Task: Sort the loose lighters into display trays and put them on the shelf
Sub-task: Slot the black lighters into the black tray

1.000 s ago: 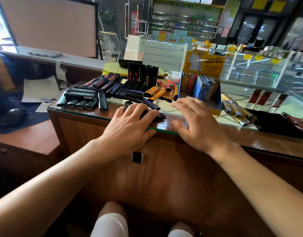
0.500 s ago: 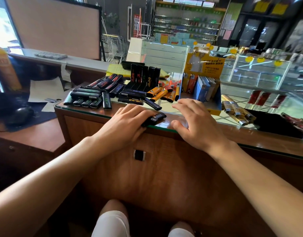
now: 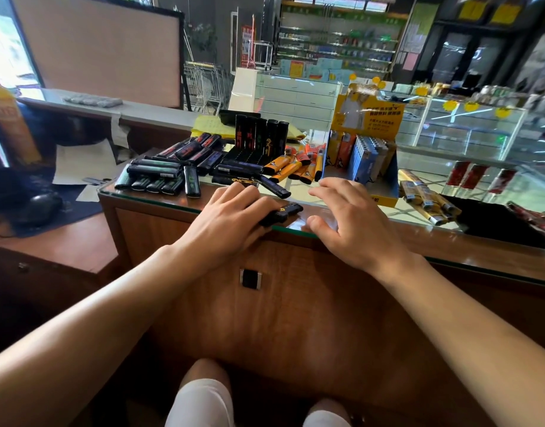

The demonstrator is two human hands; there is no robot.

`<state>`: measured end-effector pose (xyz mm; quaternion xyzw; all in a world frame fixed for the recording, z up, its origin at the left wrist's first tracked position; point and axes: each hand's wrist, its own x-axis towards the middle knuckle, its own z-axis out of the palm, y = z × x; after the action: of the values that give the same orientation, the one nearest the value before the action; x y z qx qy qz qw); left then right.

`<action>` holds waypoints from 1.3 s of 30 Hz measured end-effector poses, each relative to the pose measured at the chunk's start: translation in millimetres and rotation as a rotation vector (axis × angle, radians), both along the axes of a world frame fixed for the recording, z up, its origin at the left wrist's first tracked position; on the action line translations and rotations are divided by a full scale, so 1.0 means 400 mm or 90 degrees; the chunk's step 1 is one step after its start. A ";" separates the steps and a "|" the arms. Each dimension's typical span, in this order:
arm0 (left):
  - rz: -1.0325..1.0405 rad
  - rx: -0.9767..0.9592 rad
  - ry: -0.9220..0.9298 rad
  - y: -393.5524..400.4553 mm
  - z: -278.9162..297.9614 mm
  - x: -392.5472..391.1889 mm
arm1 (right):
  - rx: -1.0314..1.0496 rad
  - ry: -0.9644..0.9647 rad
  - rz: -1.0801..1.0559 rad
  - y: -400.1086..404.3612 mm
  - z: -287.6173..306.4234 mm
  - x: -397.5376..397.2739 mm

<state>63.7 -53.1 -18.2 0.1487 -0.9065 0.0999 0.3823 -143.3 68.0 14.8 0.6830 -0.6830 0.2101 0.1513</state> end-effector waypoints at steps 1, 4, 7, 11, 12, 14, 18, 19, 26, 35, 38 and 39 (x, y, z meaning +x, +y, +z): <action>-0.007 0.011 0.023 -0.001 -0.002 -0.002 | 0.001 0.000 -0.001 0.000 0.000 0.001; -0.022 0.066 0.100 -0.001 0.005 -0.016 | 0.002 0.003 -0.003 0.001 0.001 0.003; -0.017 0.055 0.140 0.006 0.016 -0.035 | 0.007 -0.001 -0.006 0.002 0.002 0.005; -0.004 0.121 0.223 0.021 0.038 -0.049 | 0.002 -0.007 -0.002 0.000 0.005 0.007; 0.009 0.140 0.248 0.018 0.045 -0.053 | 0.000 -0.015 0.002 -0.002 0.007 0.008; 0.025 0.186 0.296 0.015 0.065 -0.064 | 0.009 -0.023 0.007 -0.007 0.011 0.011; 0.006 0.289 0.440 0.011 0.114 -0.081 | 0.001 -0.044 0.027 -0.020 0.018 0.027; -0.007 0.332 0.489 0.006 0.127 -0.086 | 0.000 -0.050 0.032 -0.024 0.022 0.033; -0.278 0.904 0.842 0.009 0.180 -0.136 | -0.024 -0.150 0.089 -0.076 0.038 0.088; -0.332 1.049 0.902 0.006 0.175 -0.131 | 0.016 -0.267 0.120 -0.103 0.043 0.112; -0.258 0.988 0.864 -0.004 0.170 -0.113 | -0.035 -0.380 0.116 -0.096 0.053 0.101; -0.229 0.963 0.843 -0.008 0.169 -0.105 | -0.050 -0.450 0.120 -0.094 0.060 0.096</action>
<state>21.7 -56.5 49.4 0.2384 -0.3476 -0.6599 0.6221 -105.0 30.4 38.8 0.6220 -0.6182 0.4724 -0.0880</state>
